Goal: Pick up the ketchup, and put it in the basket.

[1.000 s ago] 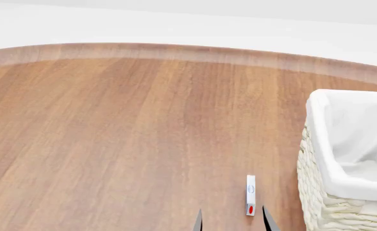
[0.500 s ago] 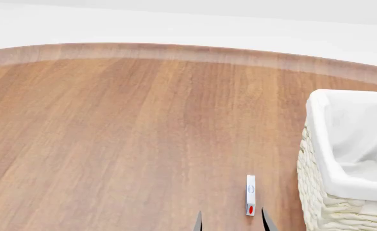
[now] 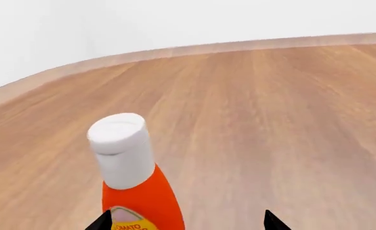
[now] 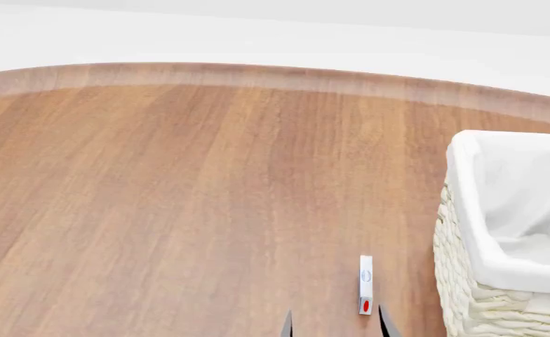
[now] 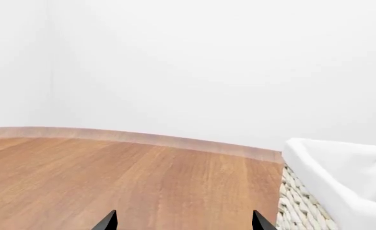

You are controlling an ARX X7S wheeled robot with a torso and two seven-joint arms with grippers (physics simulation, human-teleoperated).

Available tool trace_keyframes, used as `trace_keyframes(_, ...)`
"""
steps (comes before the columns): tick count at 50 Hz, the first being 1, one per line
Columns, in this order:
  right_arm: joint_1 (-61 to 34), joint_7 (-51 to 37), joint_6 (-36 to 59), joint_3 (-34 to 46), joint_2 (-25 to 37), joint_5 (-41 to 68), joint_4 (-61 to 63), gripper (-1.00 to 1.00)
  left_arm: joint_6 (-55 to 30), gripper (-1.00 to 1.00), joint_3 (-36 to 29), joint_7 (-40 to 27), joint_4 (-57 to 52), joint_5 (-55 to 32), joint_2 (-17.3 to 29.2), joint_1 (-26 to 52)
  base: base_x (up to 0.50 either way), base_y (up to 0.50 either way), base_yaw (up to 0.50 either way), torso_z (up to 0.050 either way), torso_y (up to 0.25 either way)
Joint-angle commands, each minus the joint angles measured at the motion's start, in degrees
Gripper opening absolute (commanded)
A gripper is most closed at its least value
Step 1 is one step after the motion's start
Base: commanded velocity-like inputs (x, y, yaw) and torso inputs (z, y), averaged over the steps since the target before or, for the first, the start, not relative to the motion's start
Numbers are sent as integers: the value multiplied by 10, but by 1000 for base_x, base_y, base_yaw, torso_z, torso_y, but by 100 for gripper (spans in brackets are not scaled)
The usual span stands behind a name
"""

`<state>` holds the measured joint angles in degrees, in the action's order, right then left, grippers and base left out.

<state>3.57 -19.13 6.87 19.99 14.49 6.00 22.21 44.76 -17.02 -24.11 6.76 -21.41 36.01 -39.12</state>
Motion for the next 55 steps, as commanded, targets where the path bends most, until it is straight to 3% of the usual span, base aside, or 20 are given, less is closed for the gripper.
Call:
trace_keyframes(1, -1, -3, -1, 3, 2, 1, -2, 100, 62, 100, -19, 61, 88, -61, -18, 33, 0, 0, 0, 0, 0)
trace_keyframes(7, -1, -4, -1, 6, 3, 1, -3, 100, 56, 100, -31, 105, 98, -147, -22, 51, 0, 0, 0, 0, 0)
trace_keyframes(16, -1, -6, -3, 7, 5, 3, -5, 100, 63, 100, -27, 112, 126, -142, -37, 62, 0, 0, 0, 0, 0)
trace_keyframes(29, -3, -7, -5, 12, 6, 4, -13, 100, 89, 100, -18, 131, 256, -86, -75, 112, 0, 0, 0, 0, 0)
trace_keyframes(55, -5, -11, -7, 20, 10, 8, -15, 100, 75, 100, -7, 160, 272, -102, -81, 166, 0, 0, 0, 0, 0)
